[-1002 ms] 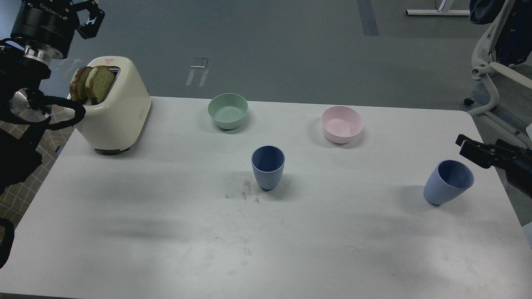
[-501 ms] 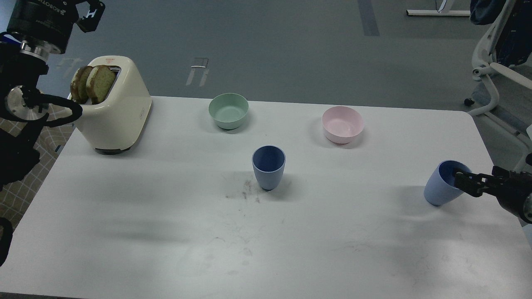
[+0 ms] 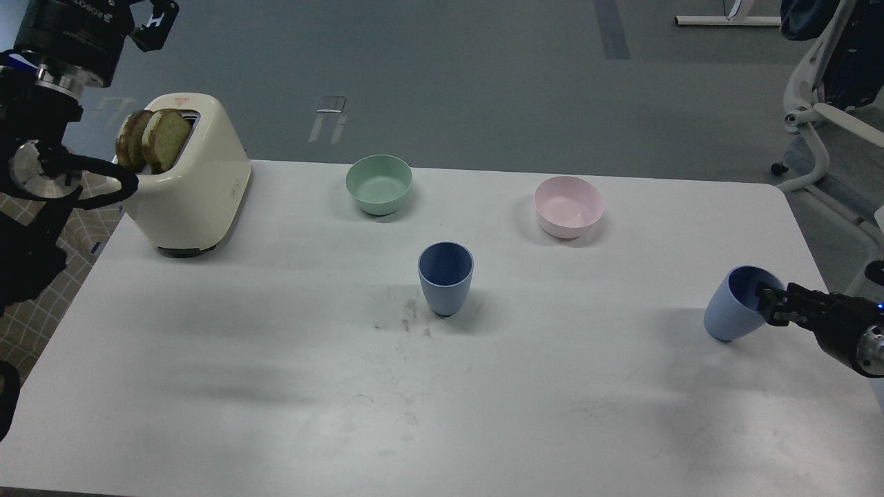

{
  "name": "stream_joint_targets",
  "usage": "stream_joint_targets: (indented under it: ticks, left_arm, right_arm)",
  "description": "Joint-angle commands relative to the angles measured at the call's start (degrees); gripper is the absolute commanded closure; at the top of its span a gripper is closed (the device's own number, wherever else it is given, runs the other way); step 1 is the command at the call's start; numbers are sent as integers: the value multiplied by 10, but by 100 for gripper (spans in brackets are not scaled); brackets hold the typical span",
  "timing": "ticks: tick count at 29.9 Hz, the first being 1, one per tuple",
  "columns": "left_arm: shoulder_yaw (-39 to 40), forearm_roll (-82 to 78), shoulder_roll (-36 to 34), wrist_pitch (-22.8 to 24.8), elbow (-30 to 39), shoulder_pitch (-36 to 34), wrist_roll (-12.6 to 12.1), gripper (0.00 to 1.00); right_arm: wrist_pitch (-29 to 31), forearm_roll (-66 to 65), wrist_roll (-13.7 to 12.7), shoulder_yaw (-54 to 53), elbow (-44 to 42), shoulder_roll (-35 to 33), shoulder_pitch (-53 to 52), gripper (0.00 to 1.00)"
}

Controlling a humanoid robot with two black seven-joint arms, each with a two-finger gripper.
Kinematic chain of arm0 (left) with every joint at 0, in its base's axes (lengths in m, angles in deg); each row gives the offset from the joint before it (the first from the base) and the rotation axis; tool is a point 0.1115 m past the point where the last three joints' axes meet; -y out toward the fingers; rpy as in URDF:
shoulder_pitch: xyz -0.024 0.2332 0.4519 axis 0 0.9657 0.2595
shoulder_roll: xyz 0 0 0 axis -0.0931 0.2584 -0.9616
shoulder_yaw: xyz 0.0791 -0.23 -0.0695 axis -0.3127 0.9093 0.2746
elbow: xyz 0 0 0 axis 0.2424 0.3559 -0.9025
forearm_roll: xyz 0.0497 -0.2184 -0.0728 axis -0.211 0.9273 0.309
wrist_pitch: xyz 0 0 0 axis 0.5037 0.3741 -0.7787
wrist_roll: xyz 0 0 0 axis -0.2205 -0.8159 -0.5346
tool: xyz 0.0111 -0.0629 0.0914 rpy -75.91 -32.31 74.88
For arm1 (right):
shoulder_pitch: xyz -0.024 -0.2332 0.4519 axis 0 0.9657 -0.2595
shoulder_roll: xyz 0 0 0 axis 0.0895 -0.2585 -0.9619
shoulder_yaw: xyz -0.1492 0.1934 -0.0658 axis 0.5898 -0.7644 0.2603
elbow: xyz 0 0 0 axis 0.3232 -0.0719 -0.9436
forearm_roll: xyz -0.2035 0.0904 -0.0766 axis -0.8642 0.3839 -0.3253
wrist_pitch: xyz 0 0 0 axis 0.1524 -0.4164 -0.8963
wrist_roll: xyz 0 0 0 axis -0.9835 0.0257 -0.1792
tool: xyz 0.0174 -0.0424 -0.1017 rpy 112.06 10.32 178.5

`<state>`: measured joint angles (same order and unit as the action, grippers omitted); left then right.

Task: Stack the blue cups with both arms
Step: 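Reach the right gripper to the blue cup near it and grasp, then lift the blue cup and lower it into the centered blue cup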

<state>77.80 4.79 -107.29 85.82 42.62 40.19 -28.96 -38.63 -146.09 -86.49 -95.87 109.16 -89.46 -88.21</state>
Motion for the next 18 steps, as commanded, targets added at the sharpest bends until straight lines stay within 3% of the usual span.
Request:
stream_joint_targets:
  ticks: [1, 3, 18]
  left_arm:
    - [0, 0, 0, -1, 0, 0, 0, 2]
    - [0, 0, 0, -1, 0, 0, 0, 2]
    - [-1, -1, 0, -4, 0, -2, -4, 2]
  right_arm:
    - [0, 0, -2, 2, 0, 1, -3, 85]
    - [0, 0, -3, 3, 0, 0, -1, 100]
    - [0, 60, 1, -48, 37, 3, -5, 100]
